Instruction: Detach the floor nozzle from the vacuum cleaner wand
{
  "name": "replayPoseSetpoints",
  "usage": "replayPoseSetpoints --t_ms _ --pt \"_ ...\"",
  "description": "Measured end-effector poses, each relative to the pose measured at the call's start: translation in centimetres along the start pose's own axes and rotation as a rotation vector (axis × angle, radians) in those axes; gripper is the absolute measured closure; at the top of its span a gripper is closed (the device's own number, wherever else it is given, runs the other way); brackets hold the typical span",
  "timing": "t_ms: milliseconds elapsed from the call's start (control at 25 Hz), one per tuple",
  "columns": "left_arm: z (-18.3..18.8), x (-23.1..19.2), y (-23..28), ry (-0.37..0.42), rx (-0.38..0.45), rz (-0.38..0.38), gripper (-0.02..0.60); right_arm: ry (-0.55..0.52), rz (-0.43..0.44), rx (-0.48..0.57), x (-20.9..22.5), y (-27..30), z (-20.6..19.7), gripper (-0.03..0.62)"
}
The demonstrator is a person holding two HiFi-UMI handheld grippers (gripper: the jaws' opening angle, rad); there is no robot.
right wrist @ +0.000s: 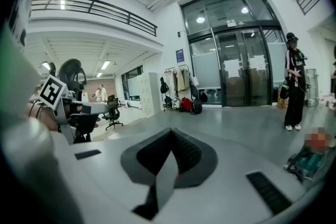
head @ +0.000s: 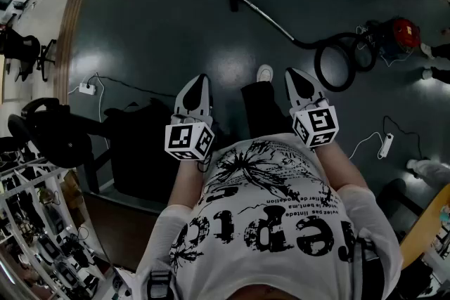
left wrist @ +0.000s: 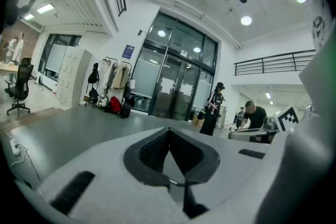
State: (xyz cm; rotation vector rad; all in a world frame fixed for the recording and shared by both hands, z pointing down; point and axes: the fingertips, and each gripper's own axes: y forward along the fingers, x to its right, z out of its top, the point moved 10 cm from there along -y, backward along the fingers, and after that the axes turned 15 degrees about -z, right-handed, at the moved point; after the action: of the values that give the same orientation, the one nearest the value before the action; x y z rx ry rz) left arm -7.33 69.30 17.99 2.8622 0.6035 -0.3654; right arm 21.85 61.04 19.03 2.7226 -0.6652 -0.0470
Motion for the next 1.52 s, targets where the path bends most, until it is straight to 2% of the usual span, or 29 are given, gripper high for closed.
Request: replayPoseSetpoints --t_ms 120,320,400,560,760,1000,1080,1200,1280,1400,1520 --pt "2.1 -3.2 6.4 -0.003 -0.024 0.023 0.577 0.029 0.013 -0.012 3.3 6.8 2.7 0.594" --pt "6.8 -7.5 19.5 -0.021 -0.014 -0.017 0.577 0.103 0.032 -0.046 10.2 18.1 7.7 0.594" --pt "7.7 -9.1 23.9 -0.024 -0.021 -0.023 0.577 0.102 0.033 -0.060 12.7 22.2 9.0 0.594" --pt "8.7 -12.4 30.1 -0.066 -0.044 -0.043 0.577 0.115 -0.001 -0.097 15.8 29.3 11.1 0.594" --pt "9.1 -18.4 34.9 -0.074 -0.117 -0.040 0.577 0.132 -0.032 -0.140 16.8 36.4 11.9 0.594" --pt "10.5 -29.9 43.5 -0.151 -0.157 -0.069 0.577 0.200 -0.145 -0.164 15.5 47.1 14.2 0.594" --pt "12.0 -33.7 47.0 -0.174 -0.156 -0.114 0.577 0.203 -0.179 -0.160 14.6 51.0 15.7 0.594" --pt "14.9 -38.8 51.2 -0.102 -0.174 -0.206 0.577 0.214 -0.203 -0.173 13.6 56.1 17.3 0.594" --pt "15.5 -42.1 53.9 -0.095 -0.215 -0.245 0.577 0.206 -0.204 -0.184 13.2 59.4 17.7 0.594" --pt "13.7 -46.1 57.7 -0.173 -0.267 -0.273 0.577 0.180 -0.210 -0.175 13.6 64.0 17.2 0.594" --pt "9.5 -48.0 60.2 -0.229 -0.339 -0.283 0.577 0.134 -0.212 -0.146 14.4 66.6 14.9 0.594"
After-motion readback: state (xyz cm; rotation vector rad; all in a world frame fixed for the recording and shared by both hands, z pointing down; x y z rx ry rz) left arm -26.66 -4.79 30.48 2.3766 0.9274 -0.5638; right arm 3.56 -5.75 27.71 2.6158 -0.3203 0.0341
